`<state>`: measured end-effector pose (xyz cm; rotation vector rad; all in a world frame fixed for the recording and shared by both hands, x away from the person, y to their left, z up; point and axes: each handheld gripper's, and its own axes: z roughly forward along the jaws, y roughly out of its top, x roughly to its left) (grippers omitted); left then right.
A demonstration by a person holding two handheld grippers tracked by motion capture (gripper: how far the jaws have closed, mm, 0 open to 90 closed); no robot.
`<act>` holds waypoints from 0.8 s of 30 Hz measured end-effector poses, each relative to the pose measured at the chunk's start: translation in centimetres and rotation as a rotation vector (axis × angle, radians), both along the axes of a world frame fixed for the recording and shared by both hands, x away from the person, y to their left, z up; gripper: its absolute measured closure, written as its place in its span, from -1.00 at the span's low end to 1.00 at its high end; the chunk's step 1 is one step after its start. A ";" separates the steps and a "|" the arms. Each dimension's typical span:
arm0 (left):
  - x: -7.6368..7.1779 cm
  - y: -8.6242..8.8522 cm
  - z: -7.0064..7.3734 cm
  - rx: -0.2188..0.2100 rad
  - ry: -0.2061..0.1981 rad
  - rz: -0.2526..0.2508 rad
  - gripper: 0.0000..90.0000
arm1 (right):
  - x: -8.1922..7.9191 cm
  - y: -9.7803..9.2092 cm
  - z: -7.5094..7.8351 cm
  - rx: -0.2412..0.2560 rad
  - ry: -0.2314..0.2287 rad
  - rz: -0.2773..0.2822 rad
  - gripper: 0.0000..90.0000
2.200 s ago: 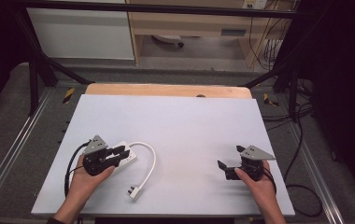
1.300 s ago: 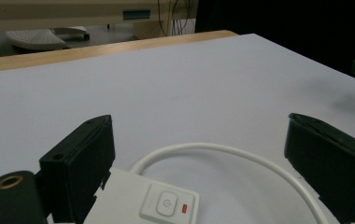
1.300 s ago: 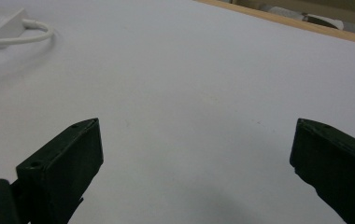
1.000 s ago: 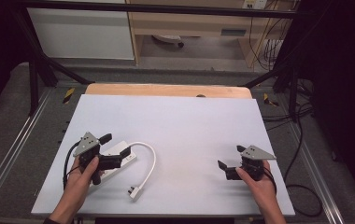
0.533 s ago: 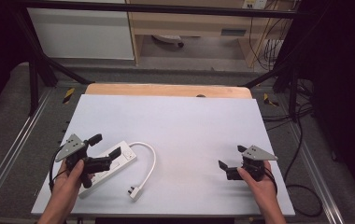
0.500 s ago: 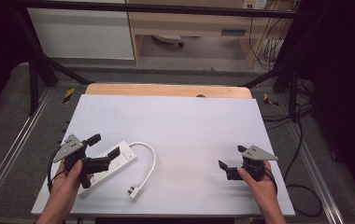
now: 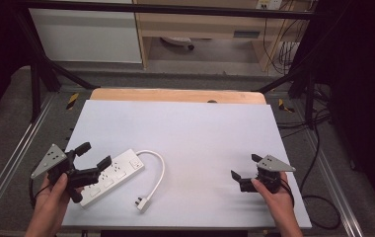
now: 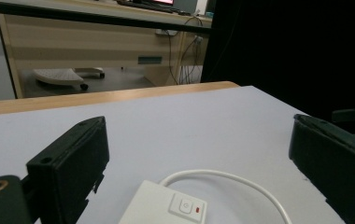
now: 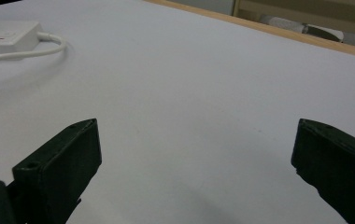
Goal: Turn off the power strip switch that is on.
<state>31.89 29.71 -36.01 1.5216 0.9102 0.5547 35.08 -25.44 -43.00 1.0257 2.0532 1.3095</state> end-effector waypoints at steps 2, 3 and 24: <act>-0.2 0.5 0.0 -0.006 -0.003 0.010 -0.89 | -0.1 -0.1 0.2 0.001 -0.007 -0.003 -0.95; -0.4 0.7 0.0 -0.007 -0.003 0.012 -0.89 | -0.2 -0.2 0.2 0.002 -0.011 -0.004 -0.95; -2.3 3.5 -4.8 0.045 0.128 0.030 -0.89 | 1.1 -0.6 -1.7 -0.061 0.110 -0.096 -0.95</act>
